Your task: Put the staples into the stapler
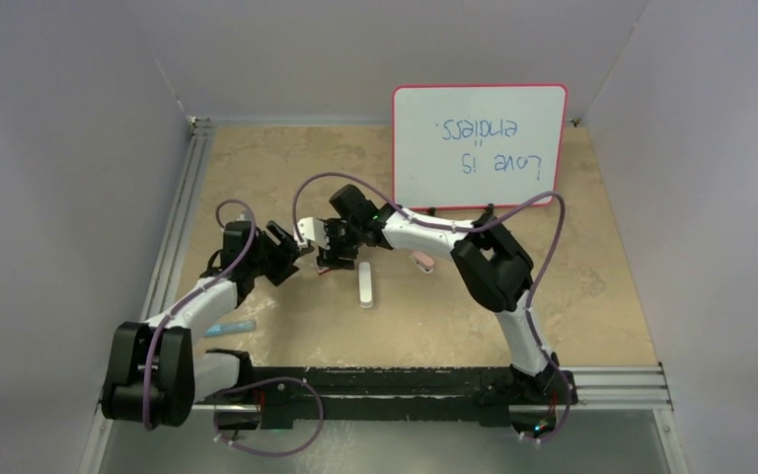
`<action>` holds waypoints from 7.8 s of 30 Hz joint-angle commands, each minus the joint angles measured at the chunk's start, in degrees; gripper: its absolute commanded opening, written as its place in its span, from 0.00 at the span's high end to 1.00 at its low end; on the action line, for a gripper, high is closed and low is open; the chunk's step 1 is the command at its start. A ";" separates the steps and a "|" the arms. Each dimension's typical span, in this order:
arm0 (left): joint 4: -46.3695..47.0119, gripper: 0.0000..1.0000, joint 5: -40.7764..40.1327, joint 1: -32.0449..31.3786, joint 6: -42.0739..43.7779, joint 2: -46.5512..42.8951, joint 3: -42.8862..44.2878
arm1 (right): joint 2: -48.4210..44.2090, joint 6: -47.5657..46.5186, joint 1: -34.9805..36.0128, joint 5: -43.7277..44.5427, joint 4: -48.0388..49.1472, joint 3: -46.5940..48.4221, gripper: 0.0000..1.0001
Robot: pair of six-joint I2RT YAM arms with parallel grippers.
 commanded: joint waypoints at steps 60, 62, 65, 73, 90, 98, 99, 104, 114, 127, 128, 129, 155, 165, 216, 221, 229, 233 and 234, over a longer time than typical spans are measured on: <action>29.12 0.75 11.95 0.57 6.57 13.34 -6.86 | 10.01 -10.62 -2.09 -12.48 -11.61 10.50 0.62; 29.18 0.75 11.94 0.57 6.76 13.66 -6.74 | 10.01 -10.47 -2.06 -12.63 -11.36 10.46 0.62; 29.16 0.75 12.04 0.57 6.80 14.39 -6.79 | 10.01 -9.98 -1.94 -13.06 -10.55 10.59 0.61; 33.41 0.75 17.81 0.57 6.75 17.89 -5.89 | 9.53 -7.95 0.36 -14.07 -4.40 8.68 0.61; 35.45 0.74 22.54 0.66 5.57 22.49 -3.67 | 6.17 -2.84 0.16 -15.67 5.43 3.30 0.54; 29.01 0.71 17.72 0.75 8.18 20.33 -2.64 | 1.09 -4.68 -5.60 -14.99 -1.38 2.78 0.38; 28.86 0.70 17.76 0.75 8.08 20.33 -2.59 | 0.46 -4.54 -6.22 -14.89 -1.99 2.77 0.37; 28.08 0.67 17.63 0.79 7.98 20.15 -2.59 | -4.48 0.79 -8.36 -15.03 1.63 -0.82 0.36; 24.24 0.58 15.74 0.75 7.72 18.37 -2.87 | -20.92 38.16 -6.62 5.79 33.19 -17.15 0.41; 23.41 0.66 15.28 0.75 7.76 16.97 -3.60 | -13.73 55.42 -0.11 30.19 22.34 -14.04 0.42; 23.53 0.66 15.58 0.75 7.82 16.99 -3.60 | -13.19 55.97 0.16 30.52 21.62 -13.96 0.41; 23.66 0.66 15.73 0.75 7.77 16.93 -3.72 | -12.60 56.59 0.40 30.78 20.76 -13.82 0.41; 15.13 0.46 12.78 0.81 5.02 13.68 -3.00 | -4.69 55.29 2.09 25.99 11.15 -8.97 0.44; 12.51 0.52 9.76 0.84 2.91 11.07 -3.68 | -5.67 59.17 2.17 30.65 10.19 -9.79 0.69; 7.94 0.75 2.33 1.45 5.23 6.00 -4.01 | -10.67 62.47 -5.61 33.57 10.94 -14.16 0.87; 2.68 0.62 0.30 1.45 5.84 3.01 -1.95 | -14.53 62.79 -5.59 31.98 12.27 -14.29 0.65; -8.89 0.42 -3.87 1.30 6.91 -2.26 1.57 | -19.86 62.68 -5.61 32.63 15.48 -17.62 0.64; -10.97 0.41 -2.68 -0.09 8.25 -5.55 1.24 | -24.09 64.98 -5.61 31.91 18.46 -22.19 0.67; -11.46 0.42 -2.06 -0.83 8.82 -6.19 1.30 | -25.16 65.49 -5.61 30.98 19.04 -23.34 0.67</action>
